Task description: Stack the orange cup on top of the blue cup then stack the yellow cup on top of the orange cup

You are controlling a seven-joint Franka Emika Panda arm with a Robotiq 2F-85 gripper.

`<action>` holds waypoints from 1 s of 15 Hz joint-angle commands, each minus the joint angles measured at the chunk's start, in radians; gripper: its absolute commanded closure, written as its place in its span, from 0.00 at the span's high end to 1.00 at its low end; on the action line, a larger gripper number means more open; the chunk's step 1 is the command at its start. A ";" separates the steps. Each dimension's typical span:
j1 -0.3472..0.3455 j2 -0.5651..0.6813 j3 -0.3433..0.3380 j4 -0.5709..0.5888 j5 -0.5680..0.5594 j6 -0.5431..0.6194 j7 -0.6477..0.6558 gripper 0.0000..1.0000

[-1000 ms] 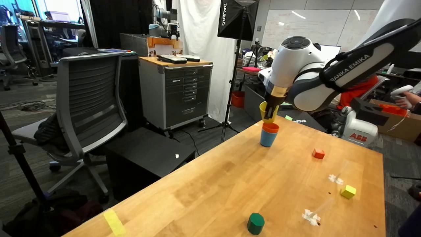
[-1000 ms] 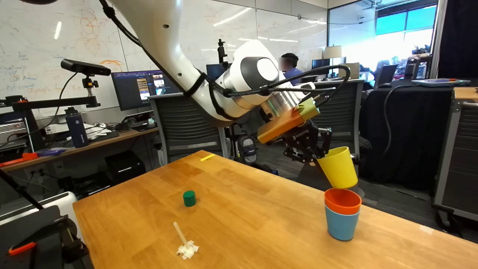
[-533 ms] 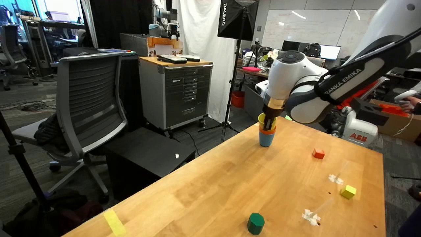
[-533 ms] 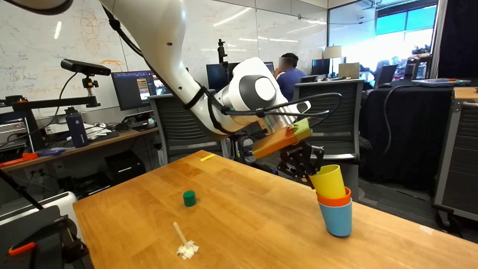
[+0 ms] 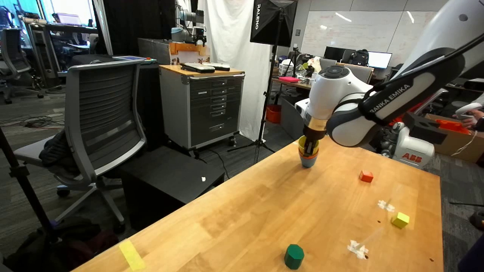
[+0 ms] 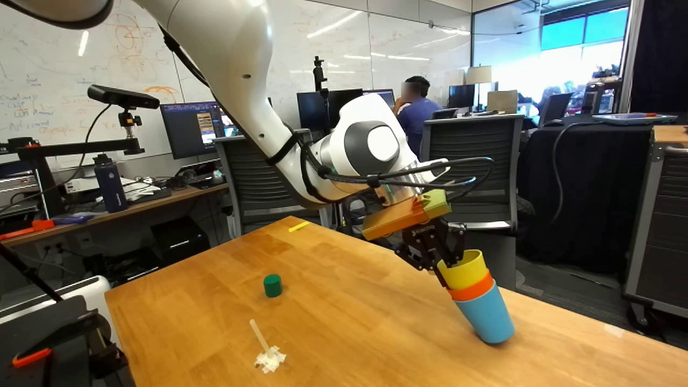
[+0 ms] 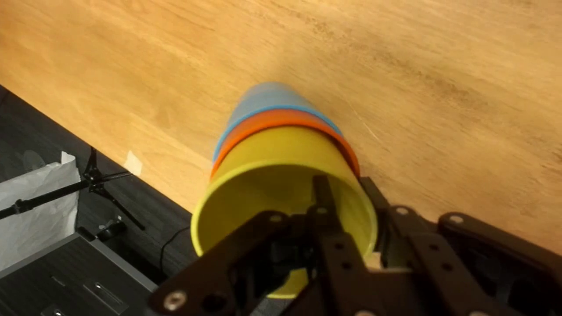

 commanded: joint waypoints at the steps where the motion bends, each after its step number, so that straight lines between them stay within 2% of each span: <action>1: -0.044 0.000 0.046 0.003 0.051 0.018 -0.076 0.54; 6: -0.064 -0.007 0.066 -0.001 0.075 0.026 -0.106 0.92; 7: -0.062 -0.007 0.064 -0.003 0.075 0.037 -0.107 0.86; 8: -0.046 -0.001 0.041 0.001 0.061 0.057 -0.091 0.57; 9: -0.056 -0.003 0.055 0.001 0.071 0.058 -0.103 0.60; 10: -0.054 -0.001 0.052 0.004 0.073 0.059 -0.097 0.60; 15: -0.061 0.001 0.064 0.011 0.085 0.060 -0.105 0.19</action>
